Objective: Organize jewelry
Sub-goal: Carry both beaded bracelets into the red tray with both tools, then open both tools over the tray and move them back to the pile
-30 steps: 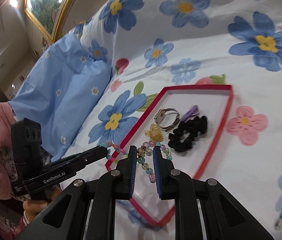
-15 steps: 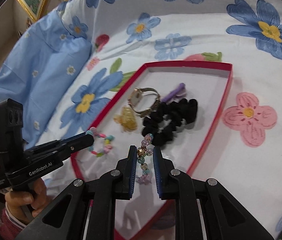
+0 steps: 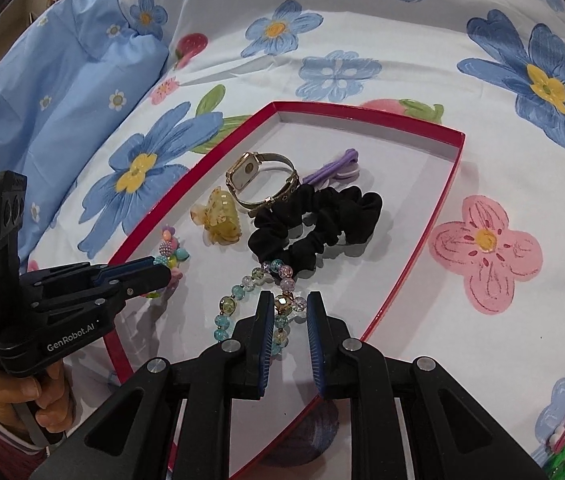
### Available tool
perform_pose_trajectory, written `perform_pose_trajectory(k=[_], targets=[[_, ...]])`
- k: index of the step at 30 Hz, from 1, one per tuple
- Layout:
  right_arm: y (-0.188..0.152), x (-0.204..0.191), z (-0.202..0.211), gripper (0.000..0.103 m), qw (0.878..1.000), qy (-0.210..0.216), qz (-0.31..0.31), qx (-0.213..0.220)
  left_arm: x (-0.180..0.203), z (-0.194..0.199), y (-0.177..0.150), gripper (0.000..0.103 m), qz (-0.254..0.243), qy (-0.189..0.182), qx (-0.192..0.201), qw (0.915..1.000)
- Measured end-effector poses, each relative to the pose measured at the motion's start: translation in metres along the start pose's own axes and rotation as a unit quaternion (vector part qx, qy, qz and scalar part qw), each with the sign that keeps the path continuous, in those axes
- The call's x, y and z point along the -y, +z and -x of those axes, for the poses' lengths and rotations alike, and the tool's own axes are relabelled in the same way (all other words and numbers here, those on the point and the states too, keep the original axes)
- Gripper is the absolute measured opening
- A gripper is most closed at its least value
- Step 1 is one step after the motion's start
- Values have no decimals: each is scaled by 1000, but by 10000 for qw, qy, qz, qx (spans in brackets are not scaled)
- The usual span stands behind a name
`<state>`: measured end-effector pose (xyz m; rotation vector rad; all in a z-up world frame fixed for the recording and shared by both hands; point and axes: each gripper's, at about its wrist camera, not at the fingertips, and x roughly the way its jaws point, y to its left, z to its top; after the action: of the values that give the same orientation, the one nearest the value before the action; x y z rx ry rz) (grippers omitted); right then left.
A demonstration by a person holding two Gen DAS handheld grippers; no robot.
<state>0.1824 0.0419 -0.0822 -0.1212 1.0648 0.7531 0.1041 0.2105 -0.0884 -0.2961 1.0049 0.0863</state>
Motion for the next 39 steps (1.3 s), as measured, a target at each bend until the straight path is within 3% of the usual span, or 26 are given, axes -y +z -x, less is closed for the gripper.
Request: perform_pose_trajectory(k=[3, 8, 12, 16, 21, 26, 32, 39], targets=[[2, -2, -2, 18, 9999, -47, 65, -84, 1, 0, 0, 21, 3, 42, -19, 10000], [3, -1, -2, 18, 9999, -54, 54, -142, 2, 4, -1, 24, -1, 75, 11, 10000], [2, -1, 5, 22, 9997, 223, -77, 3, 2, 11, -2, 33, 66, 65, 75, 9999], [1, -4, 18, 30, 9992, 305, -107, 221, 2, 18, -5, 36, 196, 44, 130, 9997], [-7, 1, 42, 32, 9977, 379, -257, 506, 3, 30, -10, 40, 407, -41, 215, 9989], [-22, 13, 75, 33, 9943, 414, -454, 867, 16, 51, -11, 44, 387, -91, 469, 9981], [-52, 43, 118, 41, 9881, 261, -790, 1296, 43, 69, -11, 47, 225, -309, 625, 9973], [-94, 87, 152, 48, 9813, -46, -1301, 1417, 81, 75, -19, 49, -57, -556, 568, 9968]])
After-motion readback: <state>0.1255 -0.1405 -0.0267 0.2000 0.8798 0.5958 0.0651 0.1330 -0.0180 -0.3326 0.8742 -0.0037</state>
